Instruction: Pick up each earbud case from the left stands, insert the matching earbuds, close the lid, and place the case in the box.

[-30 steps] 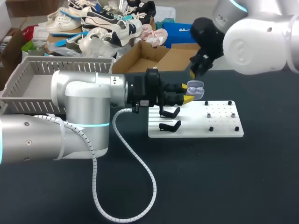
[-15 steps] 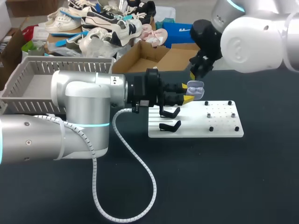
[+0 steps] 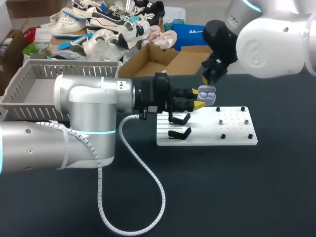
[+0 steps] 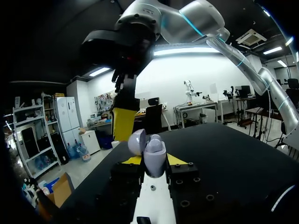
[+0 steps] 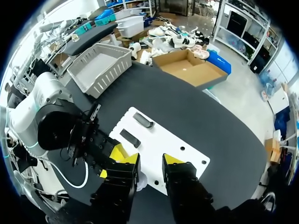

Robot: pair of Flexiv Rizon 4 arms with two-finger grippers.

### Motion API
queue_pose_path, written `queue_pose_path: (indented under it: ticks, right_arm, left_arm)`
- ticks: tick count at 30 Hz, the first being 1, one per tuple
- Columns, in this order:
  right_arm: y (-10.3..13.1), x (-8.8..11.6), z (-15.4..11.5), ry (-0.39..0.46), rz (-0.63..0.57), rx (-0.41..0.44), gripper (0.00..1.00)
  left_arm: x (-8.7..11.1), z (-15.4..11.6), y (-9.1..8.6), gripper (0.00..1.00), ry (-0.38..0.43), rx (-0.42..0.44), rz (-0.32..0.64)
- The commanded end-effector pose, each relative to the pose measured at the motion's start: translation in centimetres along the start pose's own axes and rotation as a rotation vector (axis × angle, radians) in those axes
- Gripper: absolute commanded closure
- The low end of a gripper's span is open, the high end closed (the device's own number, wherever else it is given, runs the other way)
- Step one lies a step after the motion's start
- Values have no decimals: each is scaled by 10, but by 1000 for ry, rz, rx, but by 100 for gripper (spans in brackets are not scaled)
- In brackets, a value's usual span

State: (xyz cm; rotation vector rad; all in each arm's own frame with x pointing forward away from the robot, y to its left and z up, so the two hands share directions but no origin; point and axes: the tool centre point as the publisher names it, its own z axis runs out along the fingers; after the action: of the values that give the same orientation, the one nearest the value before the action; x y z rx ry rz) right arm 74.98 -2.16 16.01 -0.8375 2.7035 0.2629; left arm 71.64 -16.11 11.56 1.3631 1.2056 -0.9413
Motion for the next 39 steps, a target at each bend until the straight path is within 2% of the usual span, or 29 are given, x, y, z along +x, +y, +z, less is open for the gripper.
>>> queue_pose_path:
  ticks: [1, 23, 31, 34, 39]
  right_arm:
    - [2, 7, -1, -9, 6, 5, 72]
    - [9, 18, -9, -39, 30, 0, 72]
    - [2, 24, -27, -98, 59, 28, 72]
    - [4, 30, -37, -124, 47, 86, 69]
    - [5, 43, -49, -176, 47, 102, 69]
  left_arm:
    - [-1, 0, -1, 100, 1, -7, 1]
    - [-1, 0, -1, 100, 1, -7, 1]
    - [-1, 0, -1, 100, 1, -7, 1]
    - [-1, 0, -1, 100, 1, -7, 1]
    - [-1, 0, -1, 100, 1, -7, 1]
